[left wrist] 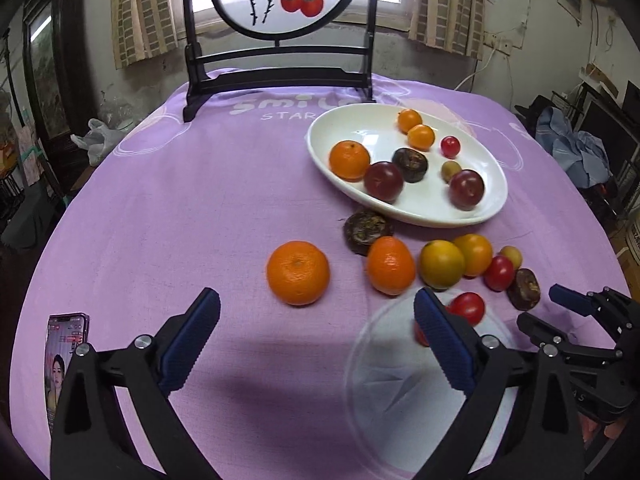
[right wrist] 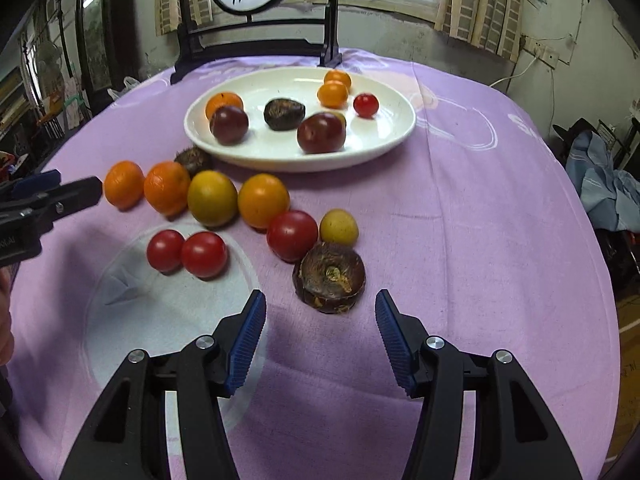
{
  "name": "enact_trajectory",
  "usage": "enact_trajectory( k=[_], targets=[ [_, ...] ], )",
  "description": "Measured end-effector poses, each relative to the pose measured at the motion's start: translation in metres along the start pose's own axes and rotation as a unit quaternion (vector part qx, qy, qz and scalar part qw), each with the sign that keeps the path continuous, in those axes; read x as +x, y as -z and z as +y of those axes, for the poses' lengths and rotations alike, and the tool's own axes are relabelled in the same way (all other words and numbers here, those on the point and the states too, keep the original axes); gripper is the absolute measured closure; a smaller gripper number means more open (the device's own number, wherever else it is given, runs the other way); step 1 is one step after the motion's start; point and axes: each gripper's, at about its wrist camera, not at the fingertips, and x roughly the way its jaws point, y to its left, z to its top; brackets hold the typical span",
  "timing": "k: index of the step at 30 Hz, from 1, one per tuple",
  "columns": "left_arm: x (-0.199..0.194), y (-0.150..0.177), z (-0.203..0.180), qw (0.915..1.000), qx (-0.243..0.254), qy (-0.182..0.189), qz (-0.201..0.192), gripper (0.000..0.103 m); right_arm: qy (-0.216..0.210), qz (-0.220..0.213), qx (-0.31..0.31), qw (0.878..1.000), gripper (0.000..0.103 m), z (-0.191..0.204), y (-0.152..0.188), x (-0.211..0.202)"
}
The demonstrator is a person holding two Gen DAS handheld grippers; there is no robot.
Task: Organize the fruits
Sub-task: 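Carry an orange to the plate with left tool while right tool carries brown passion fruit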
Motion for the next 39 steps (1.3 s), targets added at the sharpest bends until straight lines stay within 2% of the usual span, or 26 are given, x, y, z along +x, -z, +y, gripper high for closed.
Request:
enact_trajectory(
  k=[4, 6, 9, 11, 14, 19, 25, 33, 38, 39],
  targets=[
    [0.011, 0.002, 0.01, 0.9993, -0.001, 0.032, 0.02, 0.008, 0.015, 0.041, 0.027, 0.999, 0.044, -0.003, -0.005, 0.019],
    [0.015, 0.004, 0.016, 0.9989, -0.011, 0.039, 0.023, 0.008, 0.002, 0.042, 0.061, 0.997, 0.044, -0.009, -0.01, 0.022],
    [0.021, 0.002, 0.021, 0.9987, -0.019, 0.036, 0.029, 0.008, 0.013, 0.024, 0.05, 0.998, 0.045, -0.004, -0.012, 0.026],
    [0.024, 0.002, 0.023, 0.9984, -0.022, 0.04, 0.032, 0.008, 0.003, 0.018, 0.067, 0.998, 0.046, -0.008, -0.009, 0.027],
    [0.027, 0.003, 0.019, 0.9983, -0.015, 0.04, 0.04, 0.008, 0.001, 0.018, 0.079, 0.997, 0.061, -0.014, -0.009, 0.023],
    [0.028, 0.007, 0.013, 0.9984, -0.004, 0.038, 0.042, 0.008, -0.01, 0.021, 0.087, 0.996, 0.061, -0.018, -0.005, 0.016],
    [0.034, 0.008, 0.014, 0.9985, -0.001, 0.022, 0.05, 0.008, -0.04, -0.003, 0.076, 0.996, 0.061, -0.009, 0.005, -0.008],
    [0.051, 0.01, 0.03, 0.9967, -0.037, -0.014, 0.071, 0.008, -0.07, -0.004, 0.047, 0.996, 0.061, 0.002, 0.009, -0.017],
    [0.058, 0.007, 0.023, 0.9968, -0.026, -0.027, 0.07, 0.008, -0.076, -0.008, 0.036, 0.996, 0.061, 0.008, 0.01, -0.021],
    [0.059, 0.005, 0.022, 0.997, -0.024, -0.029, 0.068, 0.011, -0.077, -0.008, 0.035, 0.996, 0.061, 0.008, 0.01, -0.021]
  ],
)
